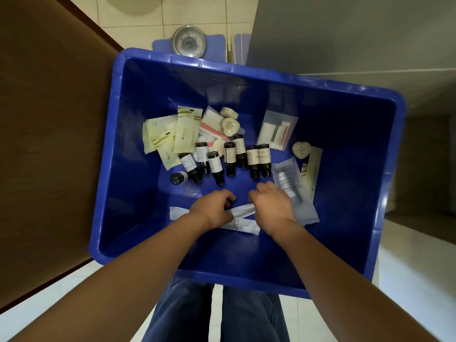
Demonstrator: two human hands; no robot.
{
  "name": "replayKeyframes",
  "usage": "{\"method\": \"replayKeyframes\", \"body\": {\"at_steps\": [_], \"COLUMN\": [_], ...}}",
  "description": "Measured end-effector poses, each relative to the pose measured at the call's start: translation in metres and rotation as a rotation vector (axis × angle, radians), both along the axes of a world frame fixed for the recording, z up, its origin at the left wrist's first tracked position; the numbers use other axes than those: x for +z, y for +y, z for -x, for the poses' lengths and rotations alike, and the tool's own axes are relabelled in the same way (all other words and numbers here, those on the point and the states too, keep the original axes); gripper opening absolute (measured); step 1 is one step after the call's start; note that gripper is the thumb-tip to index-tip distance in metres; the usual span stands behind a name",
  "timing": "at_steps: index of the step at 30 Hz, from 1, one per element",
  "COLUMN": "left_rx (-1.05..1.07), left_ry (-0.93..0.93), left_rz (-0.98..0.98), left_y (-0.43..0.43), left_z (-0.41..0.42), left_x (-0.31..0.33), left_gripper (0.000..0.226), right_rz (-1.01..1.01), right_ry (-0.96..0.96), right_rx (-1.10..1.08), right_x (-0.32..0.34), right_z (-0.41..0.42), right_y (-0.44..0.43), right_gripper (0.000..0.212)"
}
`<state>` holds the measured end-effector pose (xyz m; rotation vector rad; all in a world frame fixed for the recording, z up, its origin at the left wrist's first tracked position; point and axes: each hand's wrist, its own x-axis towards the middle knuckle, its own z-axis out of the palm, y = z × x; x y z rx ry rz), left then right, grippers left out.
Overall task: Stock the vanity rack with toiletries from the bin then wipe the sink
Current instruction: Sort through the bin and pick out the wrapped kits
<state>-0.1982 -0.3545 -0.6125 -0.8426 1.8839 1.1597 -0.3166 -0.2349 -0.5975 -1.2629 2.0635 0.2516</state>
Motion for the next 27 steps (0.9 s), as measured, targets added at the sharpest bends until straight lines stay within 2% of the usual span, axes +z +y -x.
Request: {"method": "replayKeyframes", "body": {"at_steps": [3, 5, 7, 12, 16, 20, 24, 27], "left_rx": [0.107, 0.192, 0.223, 0.238, 0.338, 0.422, 0.412, 0.374], "left_ry": [0.007, 0.018, 0.020, 0.012, -0.016, -0.022, 0.001, 0.036], "left_rz": [-0.048, -0.058, -0.055, -0.135, -0.262, -0.324, -0.255, -0.173], "left_y": [0.002, 0.002, 0.000, -0.009, -0.015, -0.023, -0.034, -0.042], "left_z": [0.003, 0.006, 0.010, 0.018, 0.028, 0.031, 0.021, 0.009], "left_x": [0.001, 0.002, 0.006, 0.015, 0.027, 0.044, 0.048, 0.042], "left_gripper": [0.035, 0.030, 0.030, 0.044, 0.046, 0.031, 0.022, 0.019], "right_rz": [0.012, 0.095, 0.180, 0.360, 0.477, 0.532, 0.553, 0.466], "right_ry": [-0.026, -0.062, -0.087, -0.106, -0.151, -0.196, -0.194, -0.289], "right_rx": [-0.050, -0.198, -0.308, -0.323, -0.419, -0.524, -0.602, -0.781], "right_x": [0.002, 0.005, 0.010, 0.022, 0.029, 0.035, 0.043, 0.047], "right_z": [0.003, 0.004, 0.006, 0.009, 0.005, -0.002, -0.004, -0.003], "right_y": [0.000, 0.000, 0.000, 0.000, -0.002, -0.005, -0.006, -0.004], "right_gripper": [0.027, 0.018, 0.013, 0.005, 0.006, 0.008, 0.015, 0.018]}}
